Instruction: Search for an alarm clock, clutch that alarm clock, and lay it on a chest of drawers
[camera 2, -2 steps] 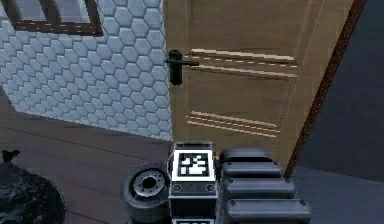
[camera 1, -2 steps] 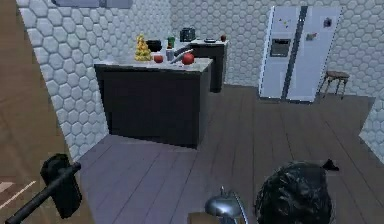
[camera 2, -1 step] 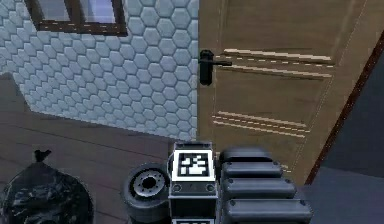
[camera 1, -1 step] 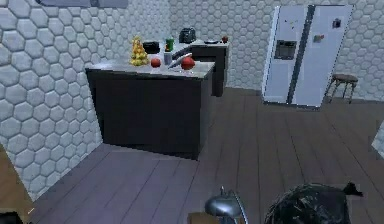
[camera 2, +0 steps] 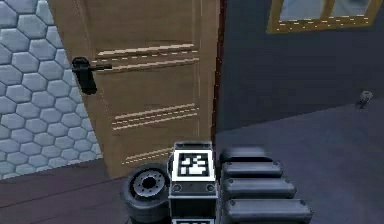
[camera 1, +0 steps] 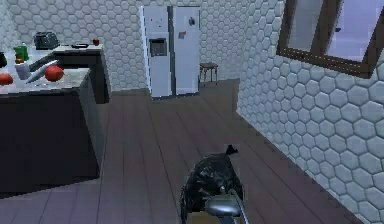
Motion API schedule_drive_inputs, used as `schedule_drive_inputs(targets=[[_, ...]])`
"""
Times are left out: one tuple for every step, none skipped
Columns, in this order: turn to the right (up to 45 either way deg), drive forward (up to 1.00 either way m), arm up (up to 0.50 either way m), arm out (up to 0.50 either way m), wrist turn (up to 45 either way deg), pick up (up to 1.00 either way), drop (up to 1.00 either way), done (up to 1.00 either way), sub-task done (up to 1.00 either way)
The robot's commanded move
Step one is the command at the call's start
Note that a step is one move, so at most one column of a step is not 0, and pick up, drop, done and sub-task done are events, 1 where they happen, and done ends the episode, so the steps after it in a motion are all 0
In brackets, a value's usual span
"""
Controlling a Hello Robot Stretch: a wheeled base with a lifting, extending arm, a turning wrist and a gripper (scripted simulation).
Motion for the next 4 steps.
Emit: schedule_drive_inputs(targets=[[0.0,0.45,0.0,0.0,0.0,0.0,0.0,0.0,0.0],[-45.0,0.0,0.0,0.0,0.0,0.0,0.0,0.0,0.0],[-45.0,0.0,0.0,0.0,0.0,0.0,0.0,0.0,0.0],[-12.0,0.0,0.0,0.0,0.0,0.0,0.0,0.0,0.0]])
